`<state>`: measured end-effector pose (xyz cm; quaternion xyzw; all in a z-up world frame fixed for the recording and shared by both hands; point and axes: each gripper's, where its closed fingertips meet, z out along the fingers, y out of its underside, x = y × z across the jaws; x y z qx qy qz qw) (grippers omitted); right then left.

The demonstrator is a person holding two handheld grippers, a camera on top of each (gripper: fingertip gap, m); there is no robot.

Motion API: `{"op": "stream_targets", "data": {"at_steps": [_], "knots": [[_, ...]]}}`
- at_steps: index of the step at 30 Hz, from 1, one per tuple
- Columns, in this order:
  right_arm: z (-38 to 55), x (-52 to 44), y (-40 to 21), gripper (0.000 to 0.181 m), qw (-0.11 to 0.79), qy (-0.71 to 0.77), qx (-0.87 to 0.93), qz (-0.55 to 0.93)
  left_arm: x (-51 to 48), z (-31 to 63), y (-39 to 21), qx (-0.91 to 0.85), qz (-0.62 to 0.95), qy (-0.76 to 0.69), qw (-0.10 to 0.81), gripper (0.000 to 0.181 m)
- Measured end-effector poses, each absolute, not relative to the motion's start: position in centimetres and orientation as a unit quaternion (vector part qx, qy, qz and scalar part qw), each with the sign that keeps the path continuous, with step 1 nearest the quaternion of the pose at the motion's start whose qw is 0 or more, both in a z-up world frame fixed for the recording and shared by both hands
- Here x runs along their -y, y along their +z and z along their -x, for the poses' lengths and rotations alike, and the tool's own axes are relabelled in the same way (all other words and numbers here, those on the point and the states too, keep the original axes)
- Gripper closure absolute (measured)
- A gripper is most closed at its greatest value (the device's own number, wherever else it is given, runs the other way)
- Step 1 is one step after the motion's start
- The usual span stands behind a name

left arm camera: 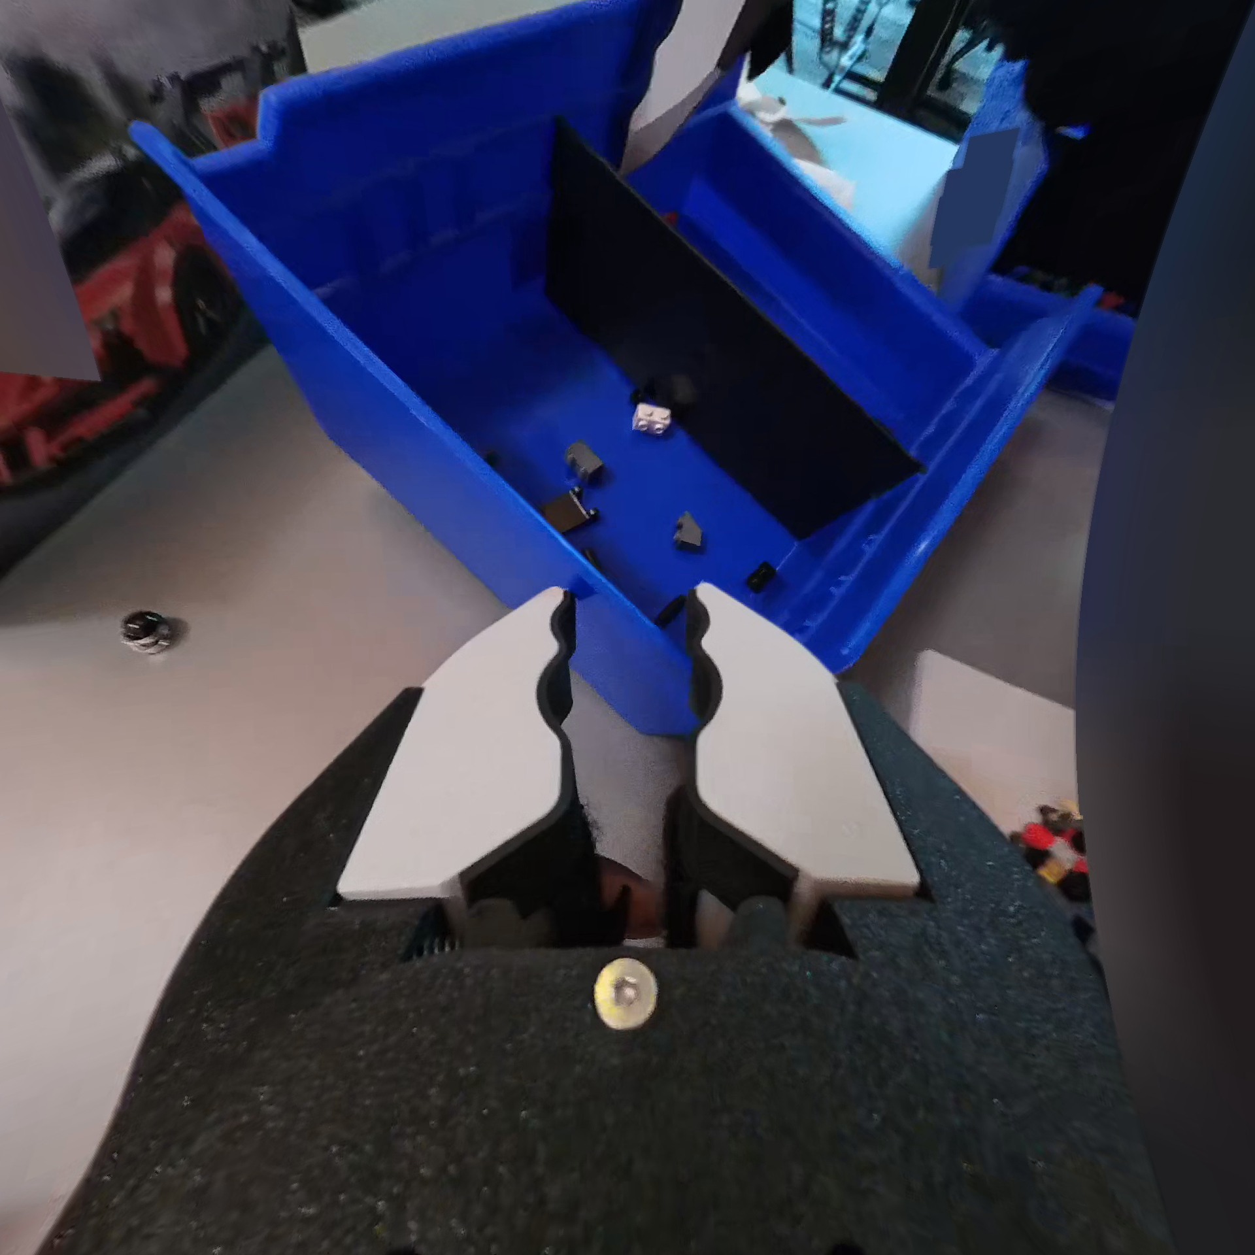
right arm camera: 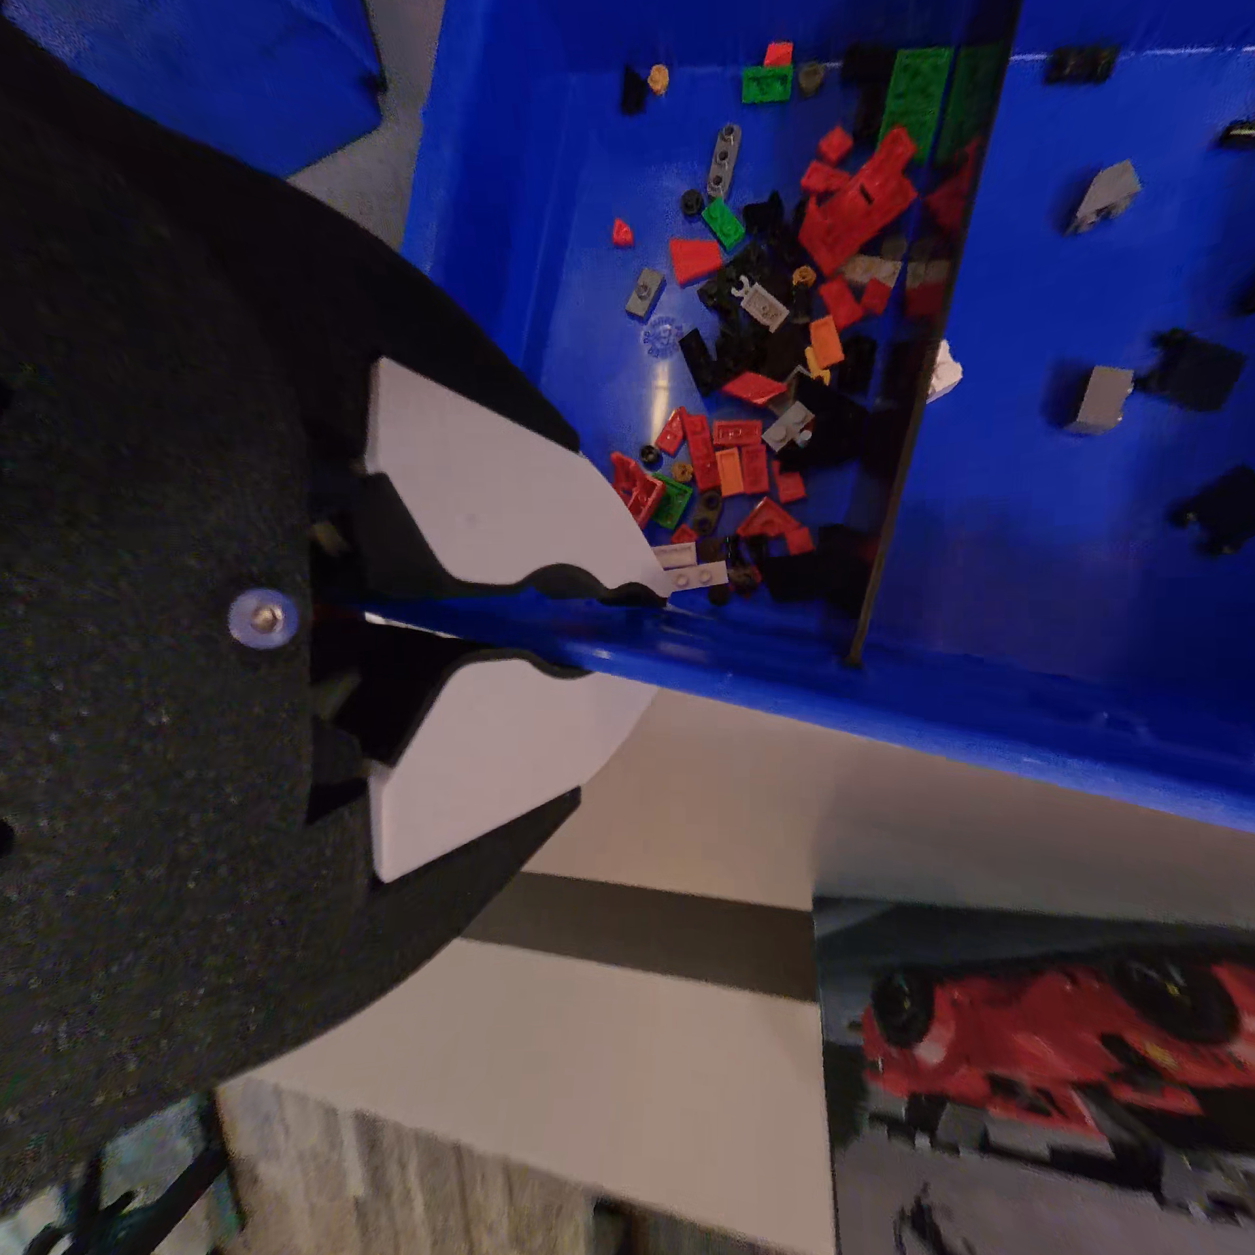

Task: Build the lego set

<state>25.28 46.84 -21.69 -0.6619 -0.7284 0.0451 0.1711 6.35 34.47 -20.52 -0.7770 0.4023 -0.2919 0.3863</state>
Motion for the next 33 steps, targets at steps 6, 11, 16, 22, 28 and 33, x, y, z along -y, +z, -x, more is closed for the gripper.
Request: {"op": "stream_targets", "data": {"at_steps": [6, 11, 16, 22, 28, 33], "knots": [[-25.9, -46.3, -18.3, 0.174, 0.235, -0.041, 0.705, 0.668, -36.1, -5.8, -20.1, -0.427, 0.767, -0.254, 0.405, 0.159], [-26.4, -45.4, -16.3, 0.174, 0.272, -0.076, 0.681, 0.676, -36.9, -5.8, -19.1, -0.423, 0.756, -0.266, 0.423, 0.161], [-26.5, -44.9, -15.7, 0.174, 0.286, -0.087, 0.667, 0.682, -37.2, -5.7, -18.5, -0.433, 0.752, -0.249, 0.43, 0.163], [-26.3, -44.8, -15.6, 0.174, 0.29, -0.086, 0.668, 0.68, -37.0, -5.6, -18.6, -0.428, 0.753, -0.245, 0.434, 0.163], [-25.9, -45.0, -15.8, 0.174, 0.286, -0.084, 0.674, 0.676, -37.0, -5.4, -19.1, -0.426, 0.758, -0.236, 0.434, 0.163], [-25.6, -45.0, -15.8, 0.174, 0.282, -0.088, 0.678, 0.673, -36.9, -5.2, -19.5, -0.424, 0.76, -0.234, 0.433, 0.163]]}}
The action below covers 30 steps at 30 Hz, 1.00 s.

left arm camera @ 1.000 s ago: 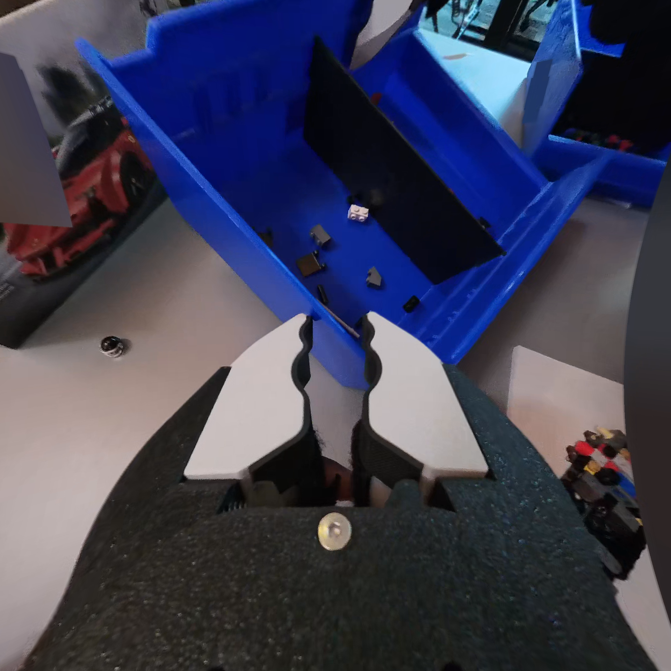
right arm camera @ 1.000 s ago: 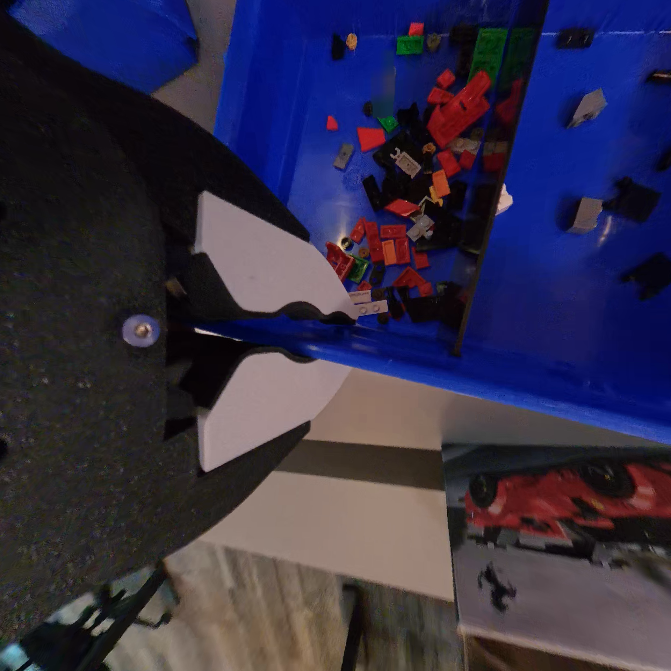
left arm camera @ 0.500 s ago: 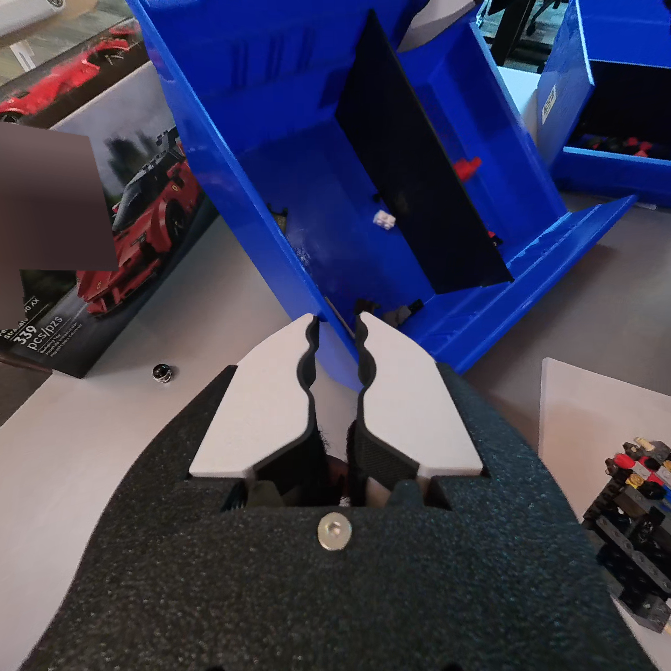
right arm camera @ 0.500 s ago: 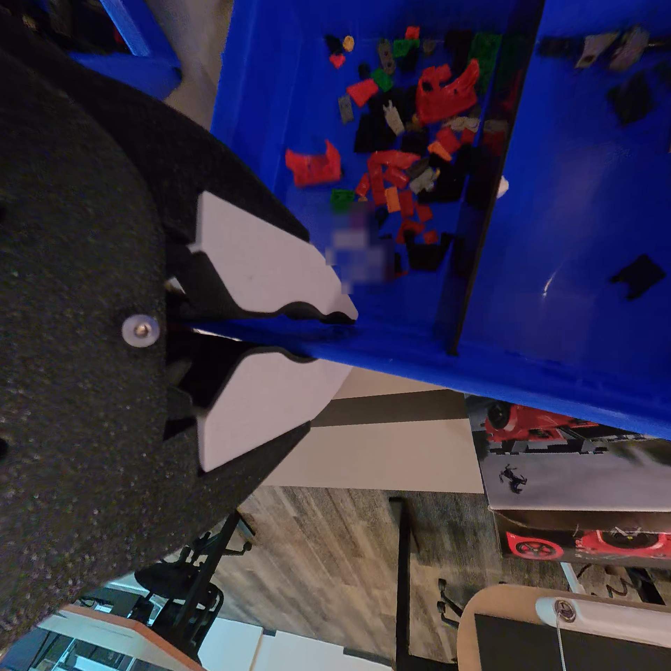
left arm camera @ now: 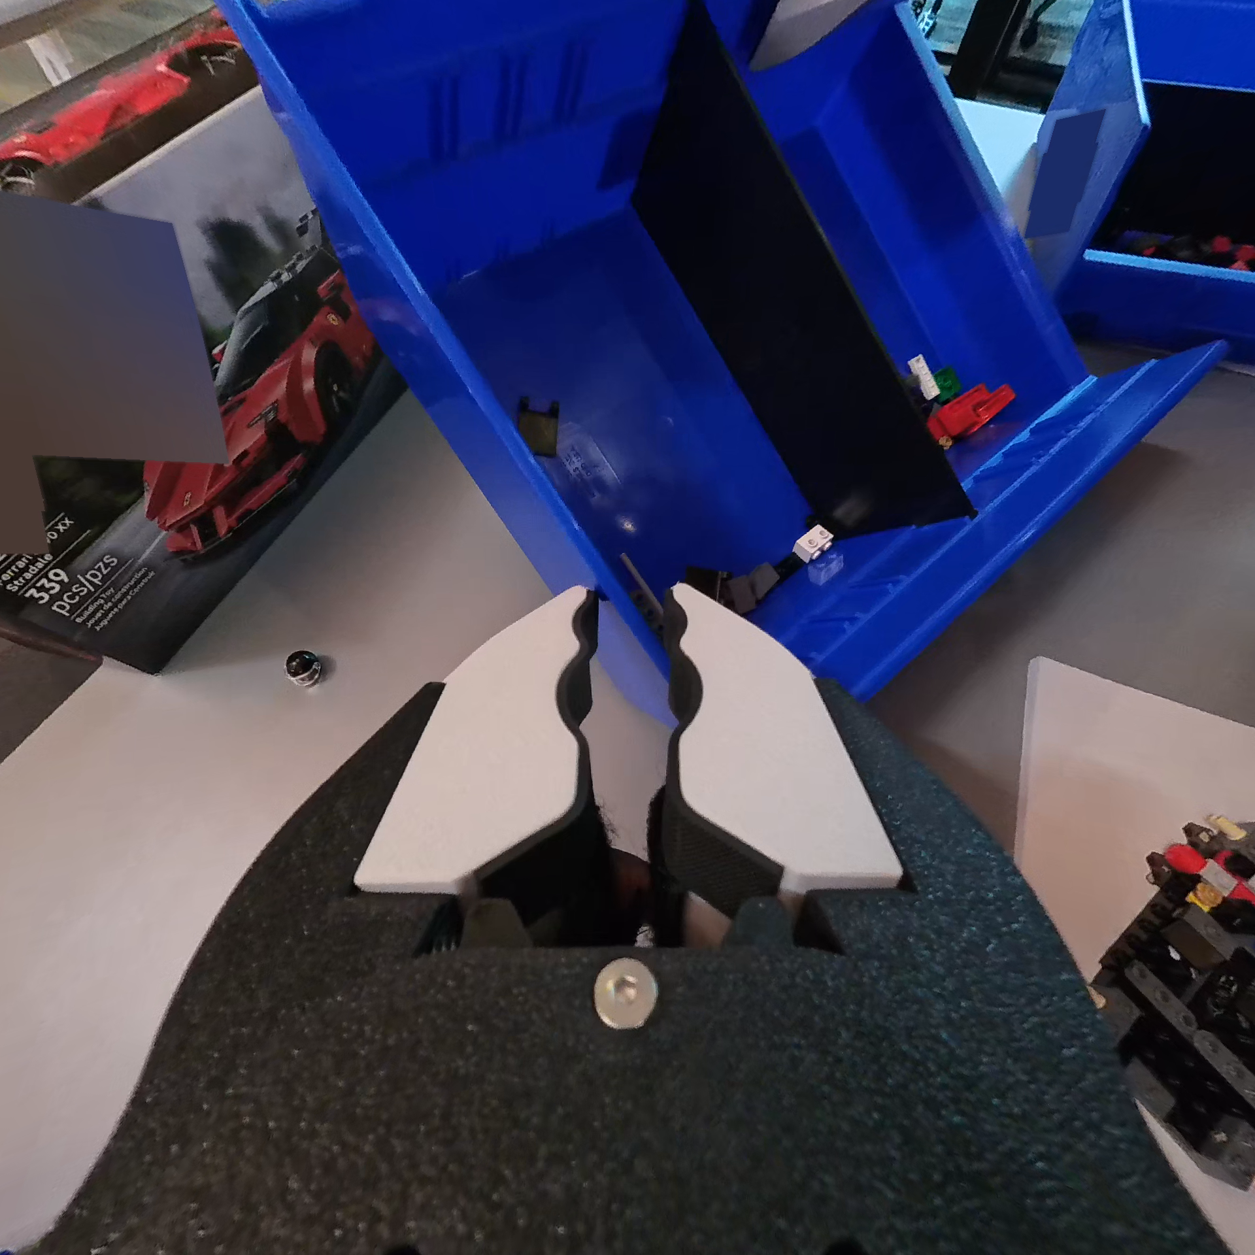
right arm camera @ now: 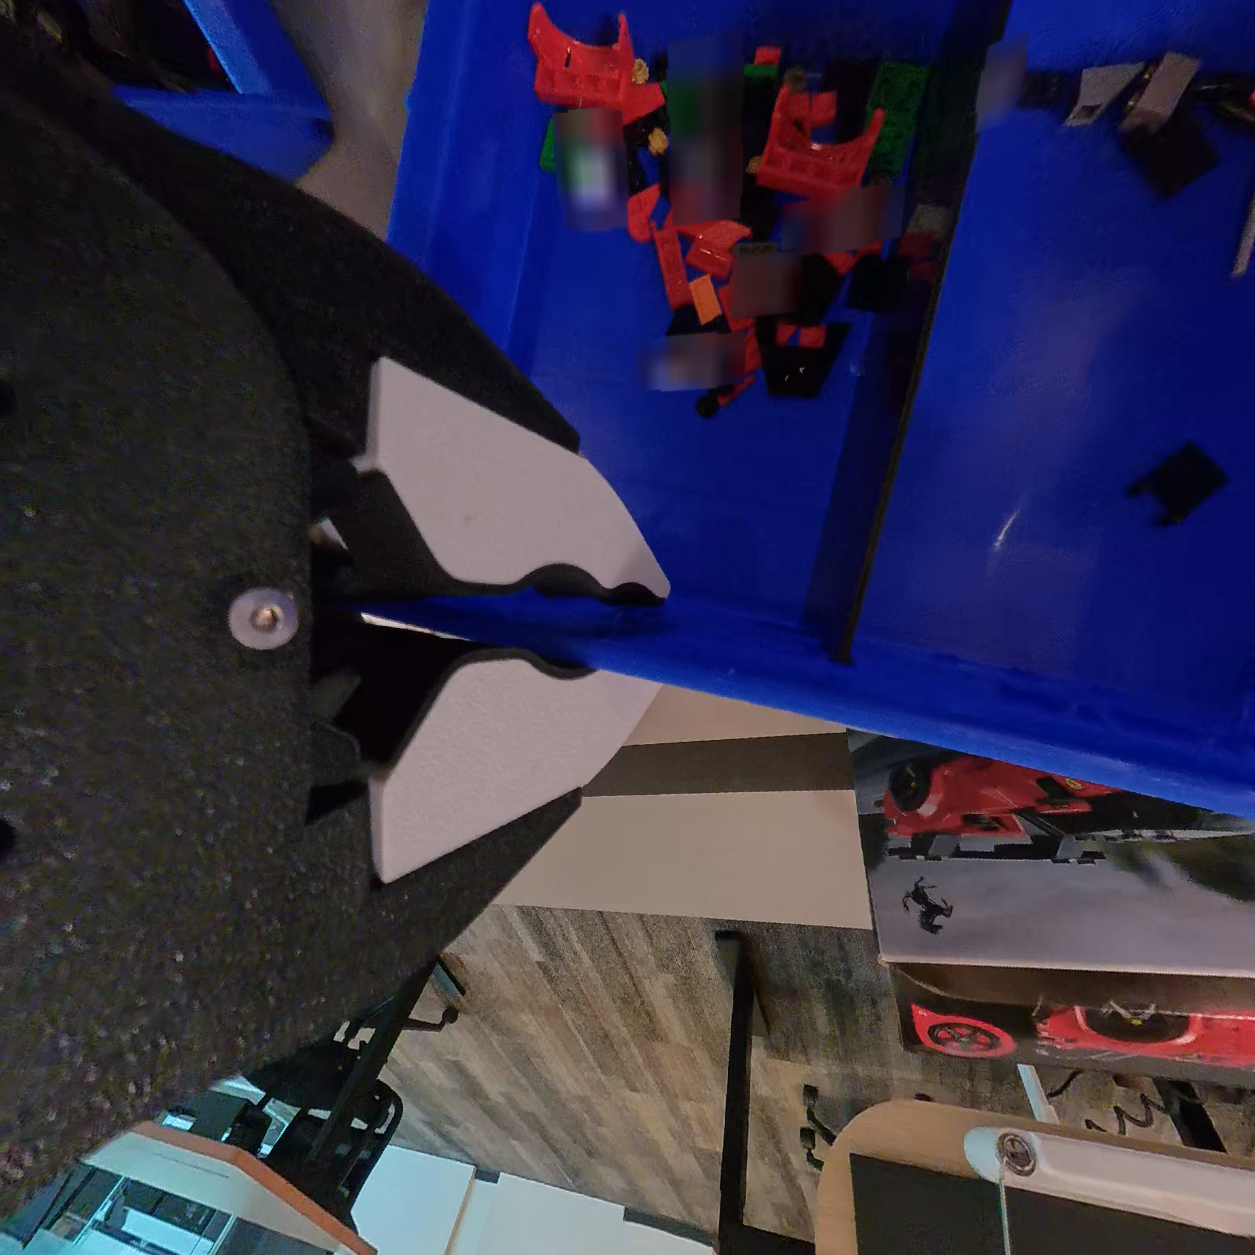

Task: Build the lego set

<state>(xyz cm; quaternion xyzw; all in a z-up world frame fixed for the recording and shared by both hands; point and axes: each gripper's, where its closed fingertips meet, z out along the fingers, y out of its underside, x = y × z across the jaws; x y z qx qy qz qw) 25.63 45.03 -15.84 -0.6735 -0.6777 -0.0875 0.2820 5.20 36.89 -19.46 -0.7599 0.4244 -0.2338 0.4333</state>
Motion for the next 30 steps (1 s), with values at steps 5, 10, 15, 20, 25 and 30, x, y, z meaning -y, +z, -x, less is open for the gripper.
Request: {"op": "stream_targets", "data": {"at_steps": [5, 10, 15, 20, 25, 30], "knots": [[-25.5, -45.1, -15.9, 0.174, 0.28, -0.088, 0.679, 0.673, -36.9, -5.2, -19.6, -0.424, 0.76, -0.233, 0.434, 0.164], [-25.5, -45.2, -16.1, 0.174, 0.276, -0.084, 0.678, 0.676, -37.0, -5.1, -19.7, -0.424, 0.758, -0.236, 0.436, 0.163], [-25.9, -45.4, -16.5, 0.174, 0.272, -0.078, 0.678, 0.679, -37.5, -1.4, -13.4, -0.384, 0.726, -0.232, 0.522, 0.147], [-26.9, -46.1, -17.3, 0.173, 0.263, -0.068, 0.67, 0.691, -35.1, 5.5, -7.8, -0.318, 0.719, -0.209, 0.582, 0.145], [-27.1, -46.5, -17.7, 0.173, 0.256, -0.06, 0.667, 0.698, -31.0, 9.0, -10.1, -0.289, 0.748, -0.174, 0.571, 0.145], [-27.1, -46.3, -17.4, 0.173, 0.259, -0.067, 0.666, 0.696, -28.0, 9.8, -13.6, -0.283, 0.772, -0.159, 0.546, 0.142]]}}
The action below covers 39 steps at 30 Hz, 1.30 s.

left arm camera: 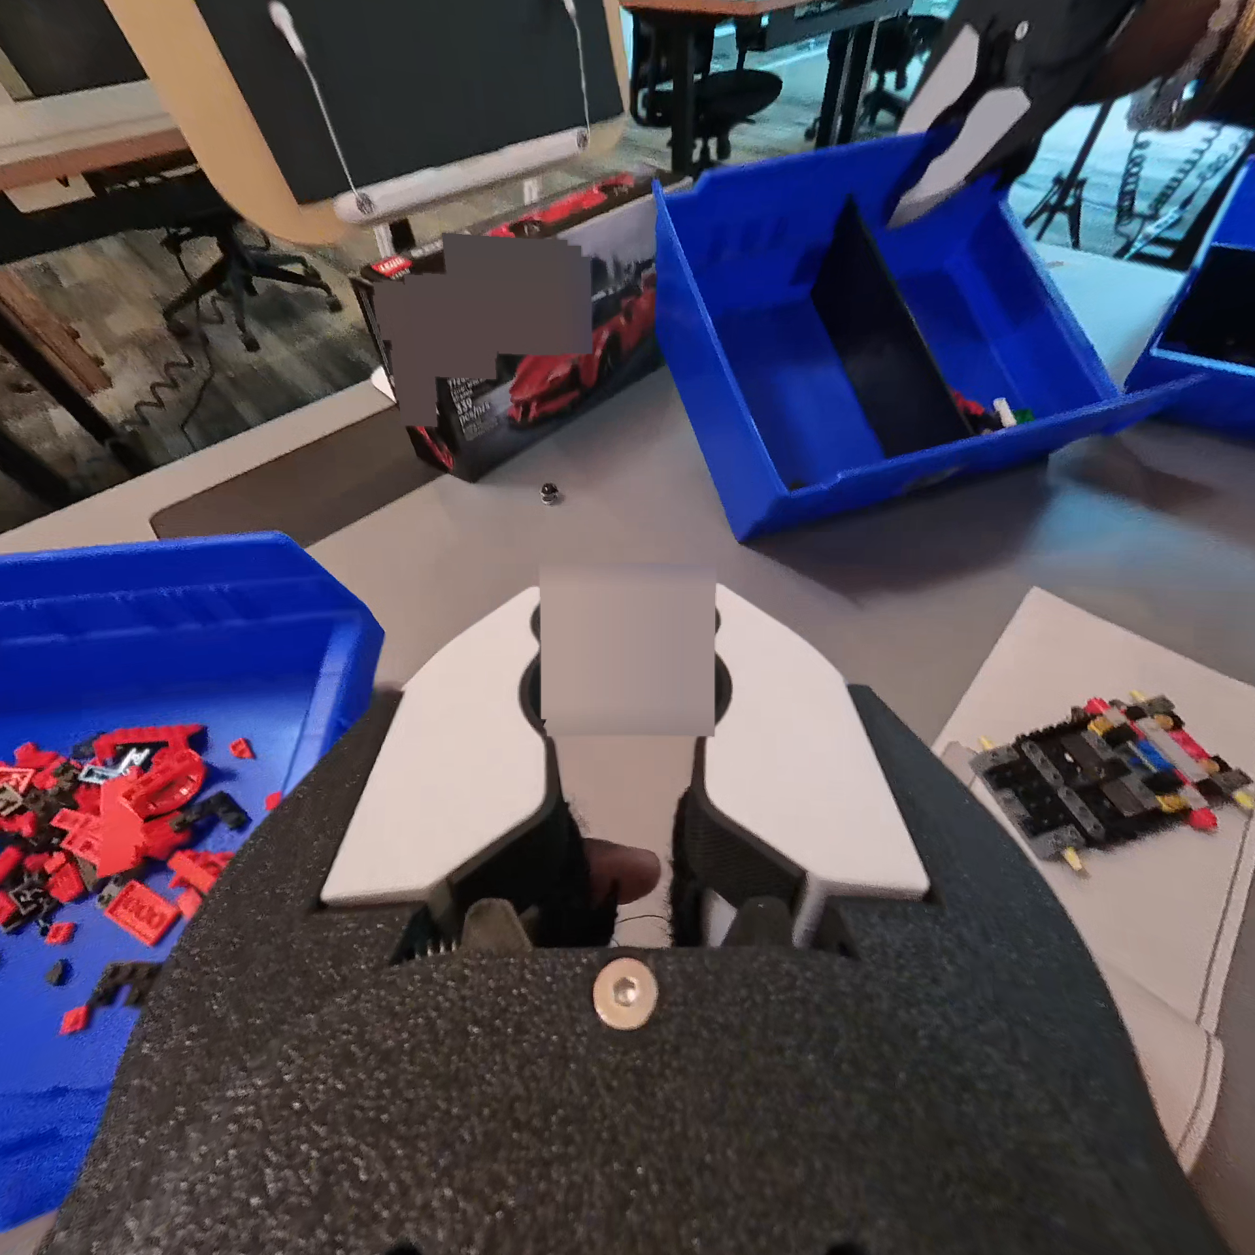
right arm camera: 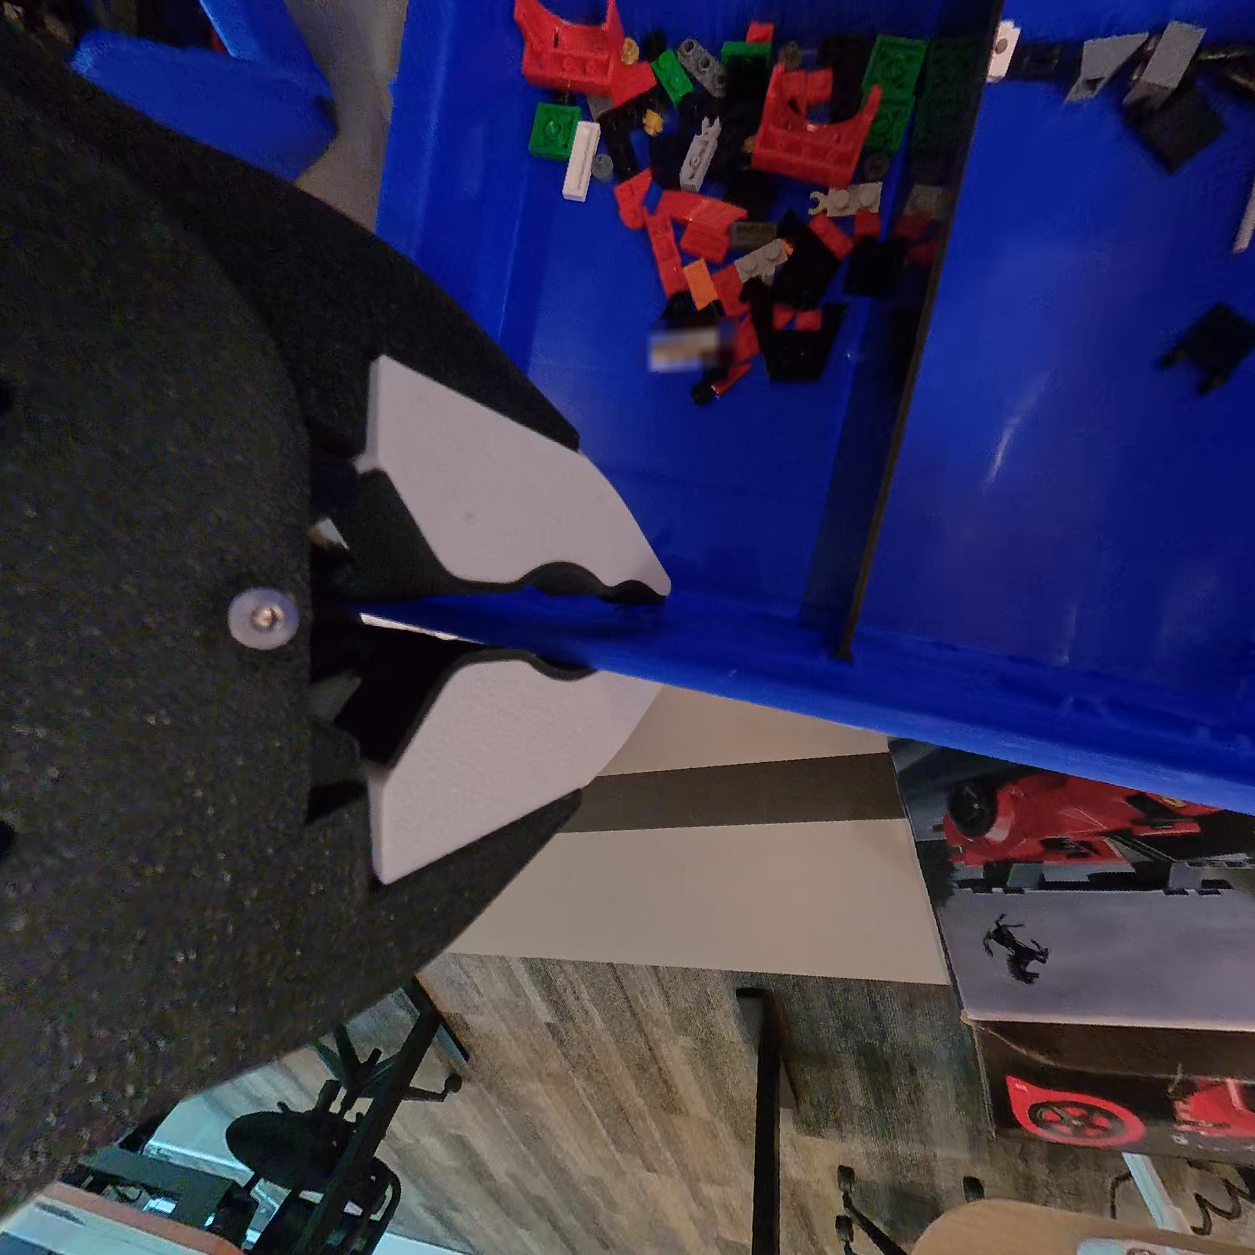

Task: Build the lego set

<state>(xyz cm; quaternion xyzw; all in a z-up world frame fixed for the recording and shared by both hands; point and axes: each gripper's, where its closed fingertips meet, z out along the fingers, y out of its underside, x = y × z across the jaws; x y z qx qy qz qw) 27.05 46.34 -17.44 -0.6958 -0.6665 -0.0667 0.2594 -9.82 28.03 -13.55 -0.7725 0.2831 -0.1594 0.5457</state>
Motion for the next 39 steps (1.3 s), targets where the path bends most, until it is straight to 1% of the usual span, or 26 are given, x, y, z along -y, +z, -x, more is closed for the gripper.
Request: {"op": "stream_targets", "data": {"at_steps": [4, 11, 15, 20, 25, 27, 30, 35, 39], "knots": [[-26.9, -46.0, -16.9, 0.173, 0.266, -0.085, 0.666, 0.691, -27.4, 9.3, -14.2, -0.297, 0.77, -0.143, 0.547, 0.135], [-26.8, -45.7, -16.5, 0.172, 0.271, -0.096, 0.667, 0.687, -28.0, 7.7, -14.0, -0.316, 0.763, -0.142, 0.546, 0.134], [-26.8, -45.7, -16.4, 0.172, 0.273, -0.102, 0.668, 0.685, -28.6, 6.8, -13.8, -0.316, 0.751, -0.142, 0.563, 0.126], [-26.7, -45.5, -16.2, 0.171, 0.277, -0.112, 0.671, 0.679, -29.7, 5.1, -13.9, -0.32, 0.746, -0.158, 0.562, 0.125], [-26.6, -45.3, -15.9, 0.171, 0.282, -0.117, 0.672, 0.675, -31.3, 3.2, -12.7, -0.297, 0.726, -0.197, 0.588, 0.117], [-26.6, -45.3, -15.8, 0.17, 0.284, -0.12, 0.672, 0.673, -32.2, 2.1, -12.4, -0.285, 0.717, -0.223, 0.596, 0.117], [-26.5, -45.2, -15.8, 0.17, 0.286, -0.123, 0.672, 0.672, -33.8, 0.3, -13.6, -0.29, 0.727, -0.245, 0.572, 0.118], [-26.4, -45.2, -15.7, 0.17, 0.287, -0.125, 0.672, 0.671, -36.5, -2.1, -16.9, -0.315, 0.745, -0.216, 0.547, 0.133], [-26.3, -45.1, -15.6, 0.17, 0.29, -0.128, 0.673, 0.668, -37.6, -4.2, -18.8, -0.335, 0.75, -0.21, 0.53, 0.135]]}}
